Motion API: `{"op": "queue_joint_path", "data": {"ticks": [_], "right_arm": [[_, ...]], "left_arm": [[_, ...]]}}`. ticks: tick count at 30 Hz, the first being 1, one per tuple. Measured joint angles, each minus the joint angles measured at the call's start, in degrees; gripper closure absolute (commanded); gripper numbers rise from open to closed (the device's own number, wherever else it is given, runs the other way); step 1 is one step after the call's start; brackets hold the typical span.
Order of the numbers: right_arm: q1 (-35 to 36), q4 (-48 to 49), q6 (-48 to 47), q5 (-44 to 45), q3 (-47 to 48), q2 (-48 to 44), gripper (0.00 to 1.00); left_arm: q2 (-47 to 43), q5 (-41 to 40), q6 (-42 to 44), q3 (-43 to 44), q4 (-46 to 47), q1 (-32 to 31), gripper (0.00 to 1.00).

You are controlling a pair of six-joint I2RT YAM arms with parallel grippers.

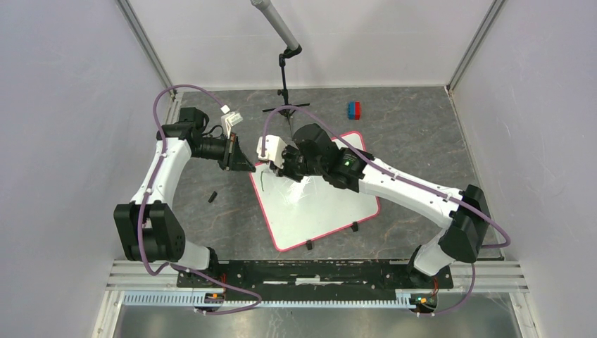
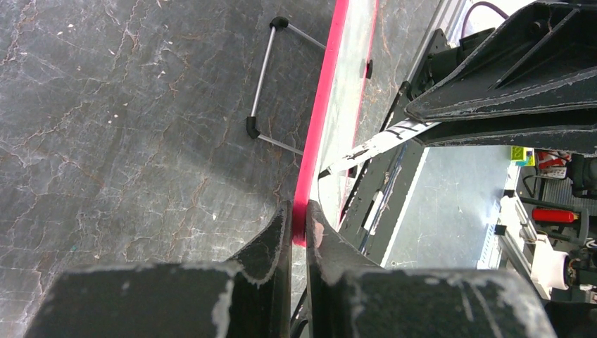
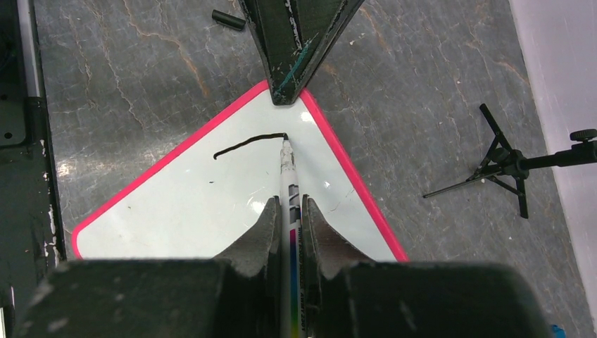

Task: Write a sentence on the whiteboard

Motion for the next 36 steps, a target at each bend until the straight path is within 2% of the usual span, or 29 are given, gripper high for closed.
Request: {"op": "queue_joint_path", "data": {"ticks": [6,19,36], "right_arm": [[0.0,0.2,0.0,-0.1,-0.4,-0.1,1.0],[0.1,-0.1,0.1,-3.4,-8.1,-3.8,1.0],[0.1,-1.1,0.0,-1.3,-6.6,-3.9,1.0]], "left_arm": [[0.0,0.0,0.0,0.0,0.0,0.0,0.98],[0.5,-0.3,0.0,0.0,0.1,0.0,0.98],[0.5,0.0,0.0,0.0,0.1,0.0,0.98]]}}
